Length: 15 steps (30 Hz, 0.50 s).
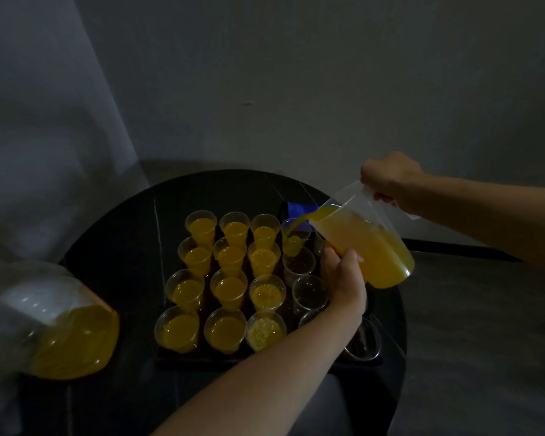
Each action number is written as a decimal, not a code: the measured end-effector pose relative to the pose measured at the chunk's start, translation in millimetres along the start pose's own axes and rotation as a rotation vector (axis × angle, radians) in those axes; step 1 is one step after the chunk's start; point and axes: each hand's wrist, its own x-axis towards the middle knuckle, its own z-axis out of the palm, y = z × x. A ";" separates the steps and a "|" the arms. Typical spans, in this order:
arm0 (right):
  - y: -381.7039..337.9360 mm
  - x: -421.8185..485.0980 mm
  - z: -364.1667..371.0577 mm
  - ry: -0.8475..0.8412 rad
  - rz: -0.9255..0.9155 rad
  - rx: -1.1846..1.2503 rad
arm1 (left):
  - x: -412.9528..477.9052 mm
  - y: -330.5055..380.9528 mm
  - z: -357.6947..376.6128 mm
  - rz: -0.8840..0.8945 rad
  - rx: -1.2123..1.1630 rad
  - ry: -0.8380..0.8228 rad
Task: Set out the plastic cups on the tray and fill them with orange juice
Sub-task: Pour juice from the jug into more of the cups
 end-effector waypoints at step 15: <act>0.0 -3.2 -2.4 0.012 -0.003 -0.002 | -1.2 0.3 0.5 -0.006 -0.009 -0.027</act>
